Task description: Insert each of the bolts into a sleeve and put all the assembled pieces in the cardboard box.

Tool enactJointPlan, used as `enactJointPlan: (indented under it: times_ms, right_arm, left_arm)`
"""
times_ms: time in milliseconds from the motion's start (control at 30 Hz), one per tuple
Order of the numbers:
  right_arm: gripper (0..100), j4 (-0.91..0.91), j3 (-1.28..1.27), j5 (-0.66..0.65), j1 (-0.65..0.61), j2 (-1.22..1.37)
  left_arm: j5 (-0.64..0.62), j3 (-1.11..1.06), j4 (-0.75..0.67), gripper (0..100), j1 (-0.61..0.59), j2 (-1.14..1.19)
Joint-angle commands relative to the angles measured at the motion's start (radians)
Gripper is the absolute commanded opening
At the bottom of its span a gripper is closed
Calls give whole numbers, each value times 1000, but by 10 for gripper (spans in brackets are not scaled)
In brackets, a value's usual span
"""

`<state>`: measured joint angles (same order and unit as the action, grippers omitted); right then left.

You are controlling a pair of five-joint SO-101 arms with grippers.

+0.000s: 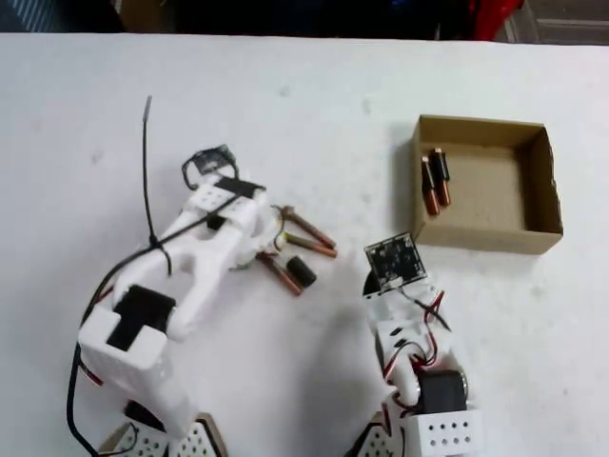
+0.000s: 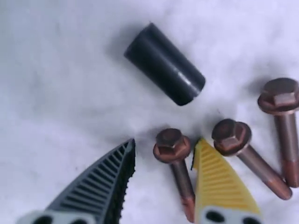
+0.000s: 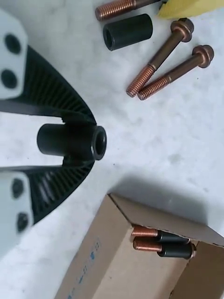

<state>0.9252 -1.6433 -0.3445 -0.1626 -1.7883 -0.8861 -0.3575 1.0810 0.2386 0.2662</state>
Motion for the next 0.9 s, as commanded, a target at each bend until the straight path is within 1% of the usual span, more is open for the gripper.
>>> enactJointPlan:
  times_ms: [0, 133, 167, 367, 733, 867]
  right_arm:
    - [17, -22, 8, 0, 8, -4]
    - [17, -21, 8, 0, 8, -4]
    - [17, -21, 8, 0, 8, -4]
    - [17, -21, 8, 0, 8, -4]
    - [17, -21, 8, -2, 8, -4]
    - [17, -21, 8, -2, 8, -4]
  left_arm:
    - [-11, 35, -52, 172, -24, 16]
    - [-11, 37, -84, 27, -19, 53]
    - [-11, 37, -87, 19, -18, 56]
    - [-8, 37, -84, 93, -15, 56]
    - [-5, 37, -78, 133, -15, 41]
    - [-5, 35, -15, 132, -1, -53]
